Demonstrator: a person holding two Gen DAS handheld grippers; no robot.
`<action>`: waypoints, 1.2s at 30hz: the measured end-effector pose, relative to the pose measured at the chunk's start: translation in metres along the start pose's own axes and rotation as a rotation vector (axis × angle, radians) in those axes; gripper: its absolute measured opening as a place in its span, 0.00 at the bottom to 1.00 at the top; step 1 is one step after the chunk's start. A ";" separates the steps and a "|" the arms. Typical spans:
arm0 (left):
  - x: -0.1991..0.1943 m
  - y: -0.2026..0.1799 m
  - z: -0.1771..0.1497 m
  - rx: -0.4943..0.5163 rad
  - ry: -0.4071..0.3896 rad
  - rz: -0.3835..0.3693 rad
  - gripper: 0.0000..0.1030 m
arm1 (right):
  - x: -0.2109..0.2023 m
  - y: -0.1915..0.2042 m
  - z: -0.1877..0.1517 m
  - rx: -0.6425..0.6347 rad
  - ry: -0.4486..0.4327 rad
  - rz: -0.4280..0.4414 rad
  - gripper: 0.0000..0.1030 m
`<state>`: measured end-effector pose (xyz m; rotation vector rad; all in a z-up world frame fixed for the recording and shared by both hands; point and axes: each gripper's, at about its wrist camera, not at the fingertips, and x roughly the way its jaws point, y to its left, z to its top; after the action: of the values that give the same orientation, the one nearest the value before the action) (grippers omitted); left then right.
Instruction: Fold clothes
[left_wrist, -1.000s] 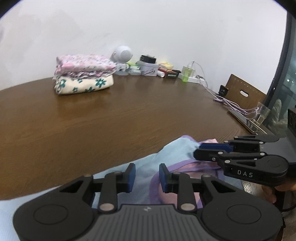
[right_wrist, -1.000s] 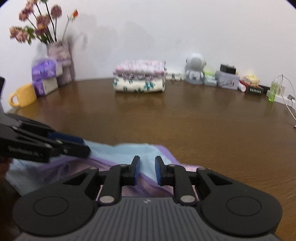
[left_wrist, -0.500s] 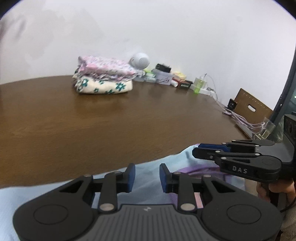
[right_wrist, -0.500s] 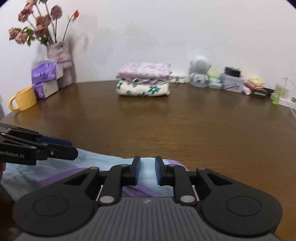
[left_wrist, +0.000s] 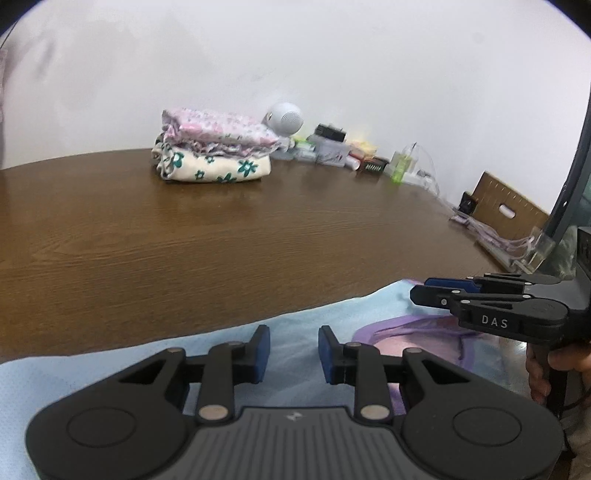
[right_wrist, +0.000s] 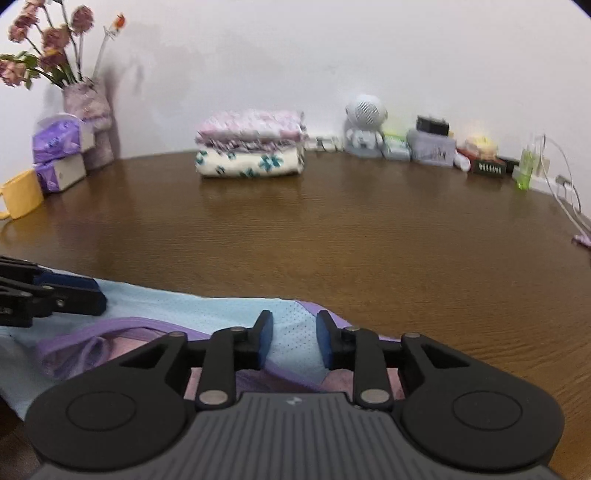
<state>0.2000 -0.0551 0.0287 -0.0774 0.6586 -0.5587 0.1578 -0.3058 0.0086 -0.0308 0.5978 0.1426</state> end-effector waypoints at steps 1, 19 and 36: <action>-0.003 -0.002 -0.001 0.012 -0.006 0.000 0.26 | -0.006 0.002 0.000 -0.009 -0.017 0.005 0.24; -0.020 -0.015 -0.018 0.082 -0.031 0.026 0.27 | -0.023 -0.003 -0.018 0.005 0.006 -0.037 0.25; -0.022 0.009 -0.018 -0.001 -0.011 0.076 0.29 | -0.005 0.066 0.002 -0.210 0.070 0.149 0.24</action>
<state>0.1793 -0.0345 0.0241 -0.0556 0.6484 -0.4843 0.1454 -0.2415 0.0138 -0.1959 0.6532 0.3499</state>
